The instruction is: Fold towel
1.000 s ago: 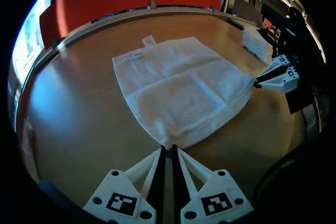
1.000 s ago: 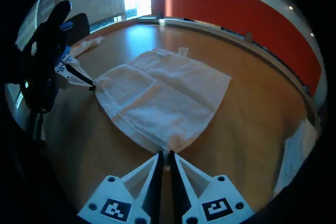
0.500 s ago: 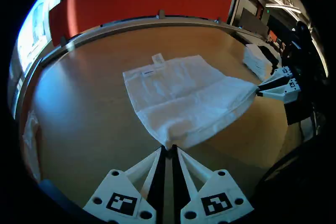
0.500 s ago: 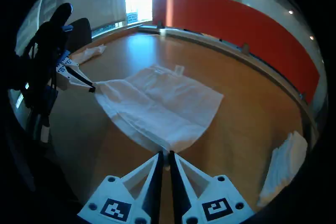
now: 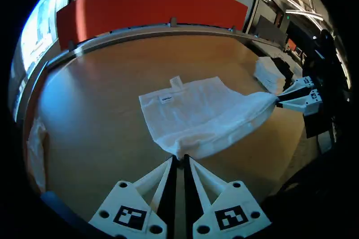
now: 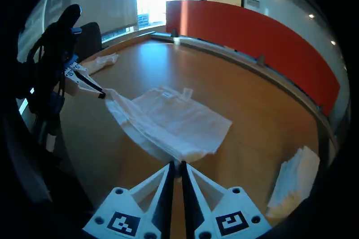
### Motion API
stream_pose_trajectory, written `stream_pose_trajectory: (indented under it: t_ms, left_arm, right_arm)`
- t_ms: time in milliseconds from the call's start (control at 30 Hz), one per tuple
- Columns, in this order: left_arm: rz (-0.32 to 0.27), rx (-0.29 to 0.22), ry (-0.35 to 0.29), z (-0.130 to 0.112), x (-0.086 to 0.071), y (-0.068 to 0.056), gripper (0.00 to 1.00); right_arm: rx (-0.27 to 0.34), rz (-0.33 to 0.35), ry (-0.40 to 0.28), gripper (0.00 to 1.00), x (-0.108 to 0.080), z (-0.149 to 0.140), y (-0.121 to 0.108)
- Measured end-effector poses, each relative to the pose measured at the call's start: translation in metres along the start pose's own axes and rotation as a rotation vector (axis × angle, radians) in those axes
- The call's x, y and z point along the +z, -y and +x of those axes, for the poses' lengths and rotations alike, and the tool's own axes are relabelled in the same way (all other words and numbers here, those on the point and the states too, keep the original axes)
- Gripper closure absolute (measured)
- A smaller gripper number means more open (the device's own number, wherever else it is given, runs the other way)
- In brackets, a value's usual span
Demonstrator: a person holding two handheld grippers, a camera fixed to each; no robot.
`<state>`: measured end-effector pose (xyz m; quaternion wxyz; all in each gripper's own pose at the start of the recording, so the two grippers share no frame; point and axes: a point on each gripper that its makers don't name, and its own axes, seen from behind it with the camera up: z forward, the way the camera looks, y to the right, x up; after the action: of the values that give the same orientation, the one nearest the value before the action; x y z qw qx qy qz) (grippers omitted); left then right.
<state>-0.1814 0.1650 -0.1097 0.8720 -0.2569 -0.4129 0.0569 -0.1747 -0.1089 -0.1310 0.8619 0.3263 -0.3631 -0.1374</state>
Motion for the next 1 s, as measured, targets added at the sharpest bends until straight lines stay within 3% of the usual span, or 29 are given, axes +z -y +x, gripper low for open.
stream_pose_trajectory:
  t_ms: [267, 667, 1000]
  left_arm:
    - [-0.009, -0.038, -0.027, 0.013, -0.016, -0.003, 0.89]
    - [-0.019, -0.042, -0.036, 0.017, -0.031, -0.006, 0.90]
    - [-0.021, -0.070, -0.031, 0.011, -0.029, -0.006, 0.89]
  right_arm:
    - [-0.007, 0.006, -0.005, 0.89, -0.017, 0.008, 0.004]
    - [-0.023, 0.009, -0.006, 0.89, -0.031, 0.017, 0.009]
    - [-0.016, 0.013, 0.004, 0.89, -0.027, 0.014, 0.009]
